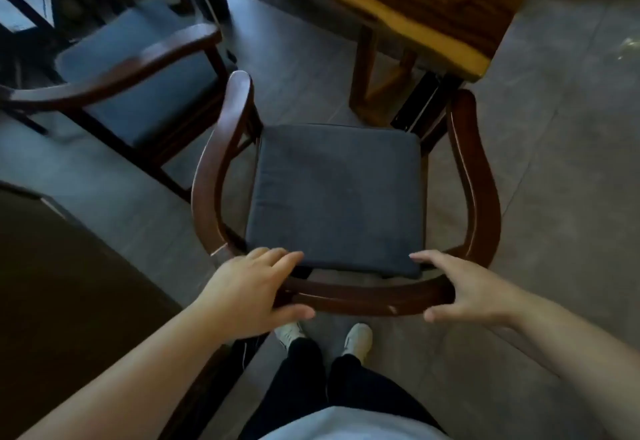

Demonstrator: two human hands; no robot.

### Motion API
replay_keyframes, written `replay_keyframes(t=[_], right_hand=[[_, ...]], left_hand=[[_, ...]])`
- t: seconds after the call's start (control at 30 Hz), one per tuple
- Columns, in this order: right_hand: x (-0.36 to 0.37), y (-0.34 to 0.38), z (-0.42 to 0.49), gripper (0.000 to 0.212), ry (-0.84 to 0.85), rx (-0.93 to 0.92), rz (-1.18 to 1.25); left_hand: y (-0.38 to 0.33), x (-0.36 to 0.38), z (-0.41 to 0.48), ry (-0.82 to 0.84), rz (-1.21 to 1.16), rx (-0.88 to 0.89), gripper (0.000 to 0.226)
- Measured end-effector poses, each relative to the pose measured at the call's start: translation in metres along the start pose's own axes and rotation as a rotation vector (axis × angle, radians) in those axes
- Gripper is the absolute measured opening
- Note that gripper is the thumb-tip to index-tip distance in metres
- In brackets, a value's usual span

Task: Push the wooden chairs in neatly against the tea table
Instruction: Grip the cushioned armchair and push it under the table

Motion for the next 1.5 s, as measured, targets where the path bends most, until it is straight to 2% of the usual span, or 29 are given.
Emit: replay_keyframes(t=[0.1, 0.17, 0.23, 0.33, 0.53, 0.77, 1.0, 1.1, 1.2, 1.4, 1.5], right_hand=[[0.006, -0.008, 0.002, 0.102, 0.014, 0.010, -0.270], [0.000, -0.008, 0.010, 0.079, -0.026, -0.002, -0.343], [-0.003, -0.008, 0.016, 0.052, 0.002, 0.022, -0.390], [-0.002, -0.014, 0.022, 0.038, 0.013, 0.030, -0.459], [0.000, -0.004, 0.030, 0.035, -0.121, -0.014, -0.435], [-0.001, 0.039, 0.062, 0.038, -0.181, 0.061, -0.335], [-0.011, 0.085, 0.093, 0.021, -0.242, 0.051, -0.235], [-0.013, 0.095, 0.106, 0.019, -0.230, 0.066, -0.193], [-0.015, 0.103, 0.115, 0.023, -0.226, 0.075, -0.208], [-0.006, 0.111, 0.122, 0.044, -0.172, 0.097, -0.191], [-0.006, 0.110, 0.119, 0.055, -0.076, 0.074, -0.173]], left_hand=[[-0.016, 0.024, 0.004, 0.101, 0.034, 0.032, 0.096], [-0.020, 0.035, 0.011, 0.122, 0.064, 0.049, 0.073], [-0.018, 0.034, 0.017, 0.140, 0.099, 0.046, 0.046], [-0.015, 0.036, 0.023, 0.237, 0.176, 0.096, 0.031], [0.002, 0.024, 0.025, 0.276, 0.163, 0.103, 0.028], [0.074, -0.005, 0.033, 0.248, 0.213, 0.057, 0.025], [0.142, -0.042, 0.045, 0.182, 0.197, 0.045, 0.026], [0.164, -0.052, 0.052, 0.161, 0.232, 0.051, 0.026], [0.178, -0.059, 0.056, 0.109, 0.255, 0.067, 0.033], [0.190, -0.057, 0.051, 0.025, 0.283, 0.105, 0.038], [0.188, -0.059, 0.051, 0.016, 0.296, 0.100, 0.036]])
Point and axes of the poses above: each hand's wrist, its own z-axis towards the middle knuckle, its own x-axis out of the palm, y = z × x, the point moved 10 cm from there along z, towards the middle knuckle, and after that the axes turned 11 degrees about y, right-handed, at the moved point
